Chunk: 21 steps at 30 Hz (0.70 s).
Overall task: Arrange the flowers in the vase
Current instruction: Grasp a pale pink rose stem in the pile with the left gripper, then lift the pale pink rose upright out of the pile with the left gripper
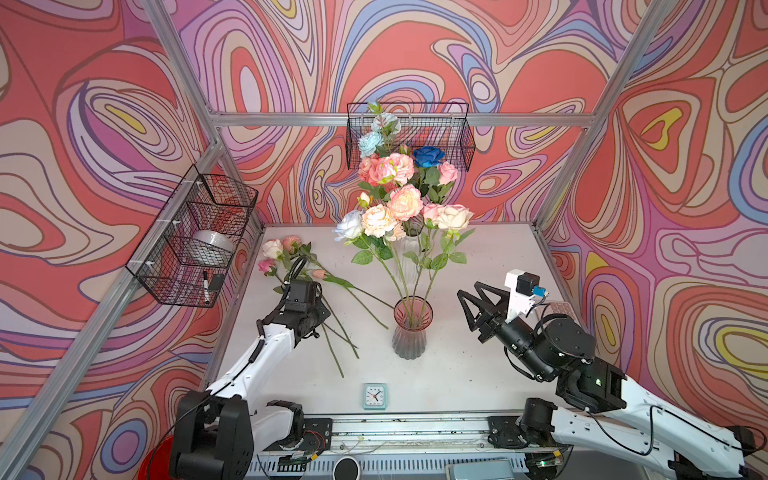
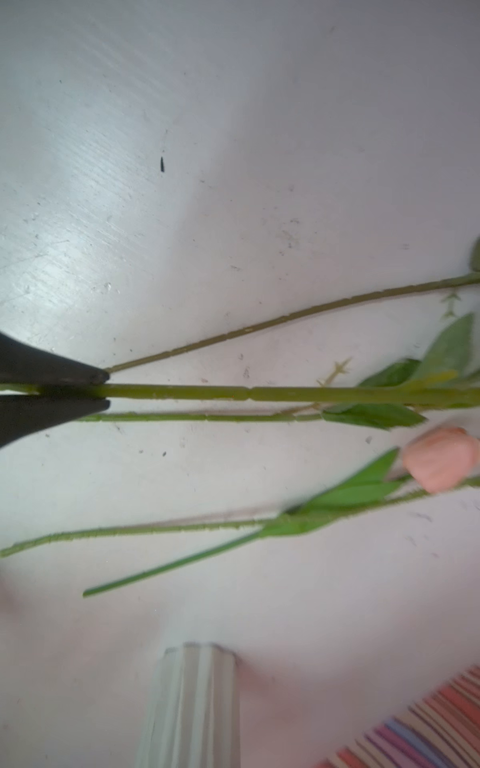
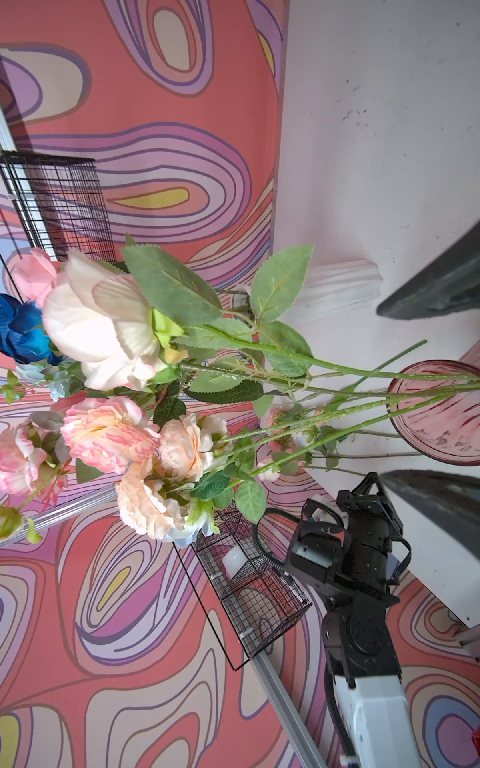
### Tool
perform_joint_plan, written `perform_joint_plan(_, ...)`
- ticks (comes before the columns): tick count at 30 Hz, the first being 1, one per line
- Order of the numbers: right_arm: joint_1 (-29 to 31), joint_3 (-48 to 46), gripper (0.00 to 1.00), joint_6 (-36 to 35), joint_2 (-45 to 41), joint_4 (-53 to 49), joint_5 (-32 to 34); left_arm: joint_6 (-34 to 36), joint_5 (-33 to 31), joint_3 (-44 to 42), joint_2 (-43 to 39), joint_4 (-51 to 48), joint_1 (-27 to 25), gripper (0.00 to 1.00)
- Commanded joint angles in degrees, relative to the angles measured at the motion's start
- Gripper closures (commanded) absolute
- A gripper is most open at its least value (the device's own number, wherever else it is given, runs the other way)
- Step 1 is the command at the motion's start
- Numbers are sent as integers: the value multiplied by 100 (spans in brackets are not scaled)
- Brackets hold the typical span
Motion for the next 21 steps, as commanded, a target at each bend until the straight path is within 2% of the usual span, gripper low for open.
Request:
perform_joint_plan(1, -18, 113, 41, -21, -13, -77, 87, 170, -254, 493, -711, -595, -43, 100)
perform_joint_plan(6, -17, 223, 41, -41, 23, -53, 30, 470, -79, 1404, -1411, -1159, -45, 100)
perform_joint_plan(12, -14, 619, 39, -145, 251, -39, -448, 759, 802, 2252, -2162, -1142, -41, 100)
perform_joint_plan(16, -16, 1272, 38, -307, 796, -207, -1192, 1046, 1585, 2705, -2489, -1005, -48, 100)
perform_joint_plan(21, -17, 2216, 38, -452, 1767, -311, -2318, 1162, 2941, 2681, -2873, -117, -43, 100)
